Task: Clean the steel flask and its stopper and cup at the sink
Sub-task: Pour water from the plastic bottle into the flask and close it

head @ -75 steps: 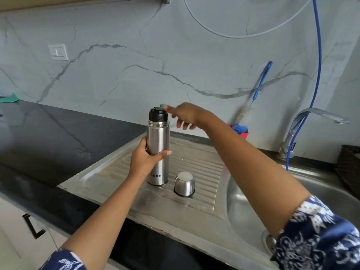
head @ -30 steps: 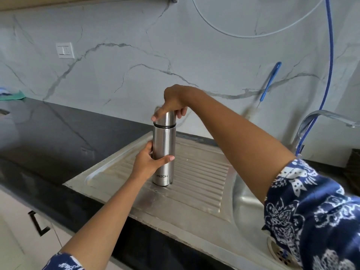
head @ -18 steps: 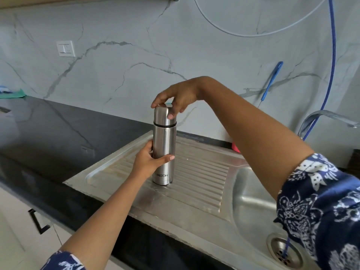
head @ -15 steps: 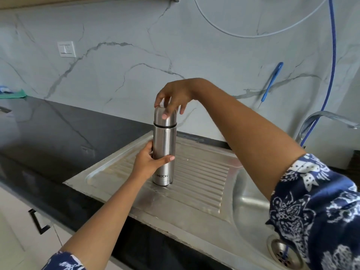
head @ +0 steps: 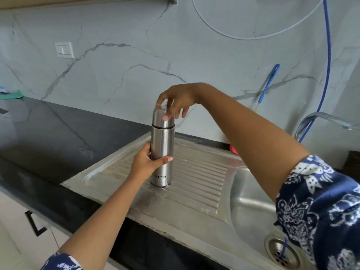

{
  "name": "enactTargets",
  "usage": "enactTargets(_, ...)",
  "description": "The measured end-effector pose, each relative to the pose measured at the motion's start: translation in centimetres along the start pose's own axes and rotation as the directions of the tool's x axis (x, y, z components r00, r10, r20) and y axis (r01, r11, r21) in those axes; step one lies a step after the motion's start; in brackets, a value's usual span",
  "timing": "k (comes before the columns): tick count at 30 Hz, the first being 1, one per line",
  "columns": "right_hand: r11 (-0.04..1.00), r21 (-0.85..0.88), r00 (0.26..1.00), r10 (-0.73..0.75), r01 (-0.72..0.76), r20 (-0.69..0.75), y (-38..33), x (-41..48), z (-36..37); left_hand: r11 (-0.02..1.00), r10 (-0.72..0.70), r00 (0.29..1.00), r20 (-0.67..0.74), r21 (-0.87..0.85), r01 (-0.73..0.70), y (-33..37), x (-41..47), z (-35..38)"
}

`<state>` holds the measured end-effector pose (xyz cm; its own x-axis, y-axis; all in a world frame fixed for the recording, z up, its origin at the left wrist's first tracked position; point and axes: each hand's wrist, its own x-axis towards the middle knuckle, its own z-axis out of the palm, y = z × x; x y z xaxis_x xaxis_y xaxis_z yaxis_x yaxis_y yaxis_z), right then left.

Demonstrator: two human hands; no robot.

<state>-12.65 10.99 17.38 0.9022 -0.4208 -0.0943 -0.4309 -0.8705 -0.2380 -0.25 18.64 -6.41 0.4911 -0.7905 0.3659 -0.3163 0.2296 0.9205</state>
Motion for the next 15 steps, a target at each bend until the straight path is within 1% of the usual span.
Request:
enactTargets(1,0.996,-0.073,0.995,0.036,-0.043,-0.096,-0.3,0.5,0.6,1.0,0.002,1.0,-0.007,0.004,-0.002,0.0,0.0,0.0)
enactTargets(2,0.976,-0.188,0.979,0.078,-0.114,-0.187,-0.7,0.7,1.2,1.0,0.004,1.0,-0.011,0.005,-0.004,0.1,-0.1,0.0)
enactTargets(3,0.942,-0.287,0.962,0.104,-0.176,-0.252,-1.1,0.8,1.6,1.0,0.005,1.0,-0.012,0.002,-0.005,0.2,-0.1,0.0)
enactTargets(4,0.926,-0.315,0.952,0.119,-0.209,-0.282,-1.3,0.9,1.9,1.0,0.003,1.0,-0.009,0.001,-0.003,0.2,-0.1,0.0)
enactTargets(5,0.948,-0.242,0.954,0.143,-0.208,-0.262,-1.1,1.0,2.0,1.0,-0.001,1.0,-0.006,0.002,0.001,0.2,-0.1,0.0)
enactTargets(6,0.98,-0.092,0.968,0.157,-0.178,-0.198,-0.8,0.8,1.7,1.0,-0.004,1.0,-0.002,0.006,0.004,0.1,-0.1,0.0)
enactTargets(7,0.99,0.07,0.983,0.131,-0.123,-0.127,-0.3,0.4,1.4,1.0,-0.005,1.0,0.001,0.008,0.005,0.1,0.0,-0.1)
enactTargets(9,0.96,0.279,1.0,-0.004,0.0,0.015,1.2,-0.4,1.1,1.0,-0.01,1.0,0.002,0.013,0.01,0.1,0.0,-0.1)
enactTargets(10,0.935,0.35,0.995,-0.078,0.05,0.066,1.7,-0.6,1.3,1.0,-0.013,1.0,0.002,0.014,0.012,0.1,0.0,-0.1)
enactTargets(11,0.916,0.393,0.99,-0.119,0.078,0.08,2.3,-0.4,1.6,1.0,-0.015,1.0,0.002,0.014,0.015,0.2,0.0,-0.1)
enactTargets(12,0.912,0.4,0.993,-0.109,0.084,0.04,2.4,-0.2,2.0,1.0,-0.015,1.0,0.003,0.014,0.015,0.2,0.0,-0.1)
enactTargets(13,0.925,0.369,0.996,-0.081,0.089,-0.038,2.4,0.2,2.4,1.0,-0.014,1.0,-0.001,0.015,0.014,0.3,0.0,0.0)
enactTargets(14,0.954,0.291,0.99,-0.04,0.077,-0.133,1.9,0.4,2.6,1.0,-0.009,1.0,-0.009,0.017,0.009,0.3,-0.1,0.0)
enactTargets(15,0.988,0.155,0.974,0.015,0.021,-0.227,1.2,0.7,2.9,1.0,-0.006,1.0,-0.02,0.018,0.006,0.3,-0.1,0.0)
